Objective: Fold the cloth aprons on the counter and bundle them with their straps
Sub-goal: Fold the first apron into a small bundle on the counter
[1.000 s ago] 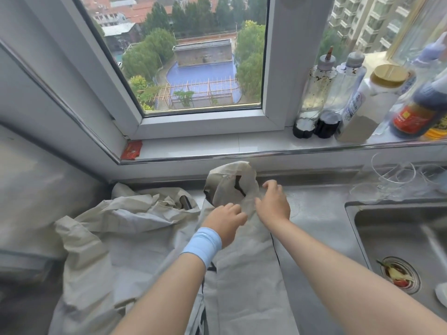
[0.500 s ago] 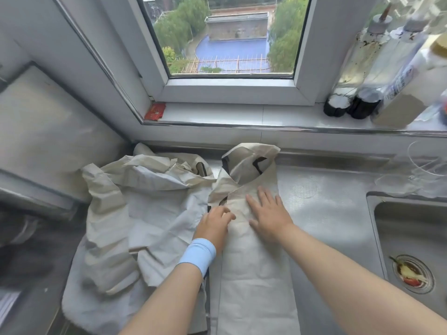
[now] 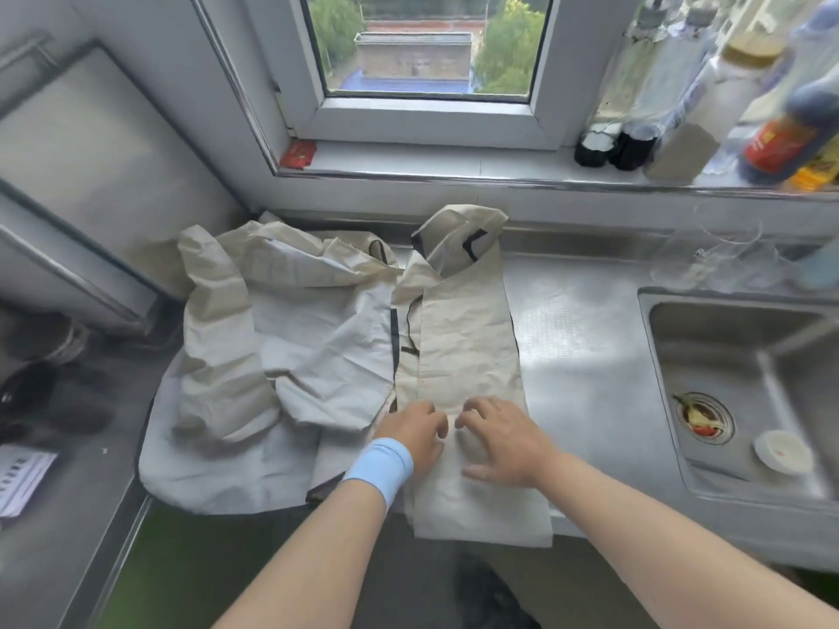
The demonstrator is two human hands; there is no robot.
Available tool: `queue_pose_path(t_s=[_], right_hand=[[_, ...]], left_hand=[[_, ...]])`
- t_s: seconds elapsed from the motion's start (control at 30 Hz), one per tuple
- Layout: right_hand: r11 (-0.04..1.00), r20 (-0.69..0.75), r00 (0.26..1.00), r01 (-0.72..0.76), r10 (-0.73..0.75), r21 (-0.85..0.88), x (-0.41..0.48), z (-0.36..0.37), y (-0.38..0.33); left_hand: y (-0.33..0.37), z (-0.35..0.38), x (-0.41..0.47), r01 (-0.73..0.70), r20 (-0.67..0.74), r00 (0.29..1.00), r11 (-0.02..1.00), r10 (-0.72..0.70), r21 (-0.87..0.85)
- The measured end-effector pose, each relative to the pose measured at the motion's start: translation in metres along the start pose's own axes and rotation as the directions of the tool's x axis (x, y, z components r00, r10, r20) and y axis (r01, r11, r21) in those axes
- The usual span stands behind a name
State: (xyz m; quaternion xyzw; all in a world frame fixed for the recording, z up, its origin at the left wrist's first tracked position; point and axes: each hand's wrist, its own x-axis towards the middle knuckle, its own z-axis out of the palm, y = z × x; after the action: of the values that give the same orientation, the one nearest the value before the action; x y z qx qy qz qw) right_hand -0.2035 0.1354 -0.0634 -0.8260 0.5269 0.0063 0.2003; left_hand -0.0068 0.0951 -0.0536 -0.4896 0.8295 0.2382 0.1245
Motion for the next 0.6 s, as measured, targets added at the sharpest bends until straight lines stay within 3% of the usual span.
queue_pose_path(t_s=[0.1,0.2,0.33,0.47,0.53,0.6], right_hand=[[0.991,0.143,0.989,-0.004,0.023,-0.134,-0.026,0.019,-0.016],[0.980,0.143,0.988,-0.021,0.050,-0.197,-0.043,0.032,-0.022],[0.997,0.068,0.995,-0.077,0.078,-0.028,-0.051,0.038,-0.030],[0.985,-0.069,0.984,-0.161,0.165,0.064,-0.054,0.039,-0.040],[0.978,-0.085,0.976,-0.196,0.201,0.064,-0.054,0.032,-0.043],[0.970,-0.060,0.970,-0.232,0.237,0.073,-0.051,0.015,-0.044]], left_hand=[[0.000,0.016,-0.022,-0.042,-0.072,0.996,0.999,0.044,0.031],[0.008,0.028,-0.042,-0.099,-0.060,0.992,0.985,0.108,0.139],[0.017,0.048,-0.061,-0.123,0.022,0.992,0.979,0.121,0.162],[0.023,0.057,-0.071,-0.115,0.004,0.993,0.968,0.117,0.224],[0.025,0.053,-0.077,-0.086,-0.075,0.992,0.986,0.097,0.146],[0.025,0.040,-0.079,-0.006,-0.118,0.993,0.999,0.001,-0.044]])
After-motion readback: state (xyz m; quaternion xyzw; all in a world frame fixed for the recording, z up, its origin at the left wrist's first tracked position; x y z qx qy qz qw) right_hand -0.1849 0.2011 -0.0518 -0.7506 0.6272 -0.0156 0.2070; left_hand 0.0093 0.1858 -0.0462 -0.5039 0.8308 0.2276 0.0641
